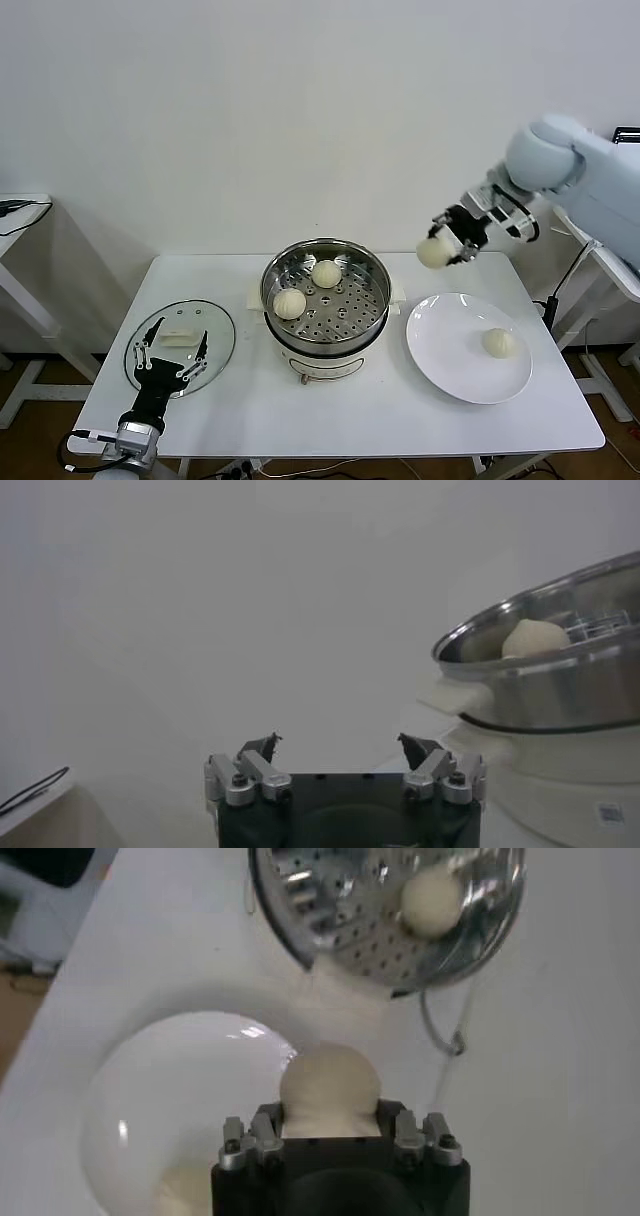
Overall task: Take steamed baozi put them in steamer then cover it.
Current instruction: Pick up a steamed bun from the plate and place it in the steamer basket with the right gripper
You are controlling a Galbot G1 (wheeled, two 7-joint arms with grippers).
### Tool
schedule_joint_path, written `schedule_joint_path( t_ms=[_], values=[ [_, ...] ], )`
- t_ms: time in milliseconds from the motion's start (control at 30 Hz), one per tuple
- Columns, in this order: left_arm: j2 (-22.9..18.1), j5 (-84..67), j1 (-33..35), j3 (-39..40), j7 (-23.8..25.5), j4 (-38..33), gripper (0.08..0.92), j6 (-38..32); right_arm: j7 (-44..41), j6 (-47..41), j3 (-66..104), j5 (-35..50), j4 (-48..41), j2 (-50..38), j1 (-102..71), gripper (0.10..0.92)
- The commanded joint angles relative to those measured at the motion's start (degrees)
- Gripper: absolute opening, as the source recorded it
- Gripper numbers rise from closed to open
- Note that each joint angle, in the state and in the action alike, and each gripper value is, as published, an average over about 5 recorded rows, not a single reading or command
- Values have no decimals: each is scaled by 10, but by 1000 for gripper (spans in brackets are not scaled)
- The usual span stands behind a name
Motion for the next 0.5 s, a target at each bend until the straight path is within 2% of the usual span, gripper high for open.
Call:
schedule_joint_path(
  t_ms=[33,500],
  values=[
    [0,0,1,-2,0,1,823,-1,22,142,-92,-6,10,110,106,636],
    [1,-1,-2,-9,3,10,823,-5,65,233,-135,-63,-15,219,29,636]
  ],
)
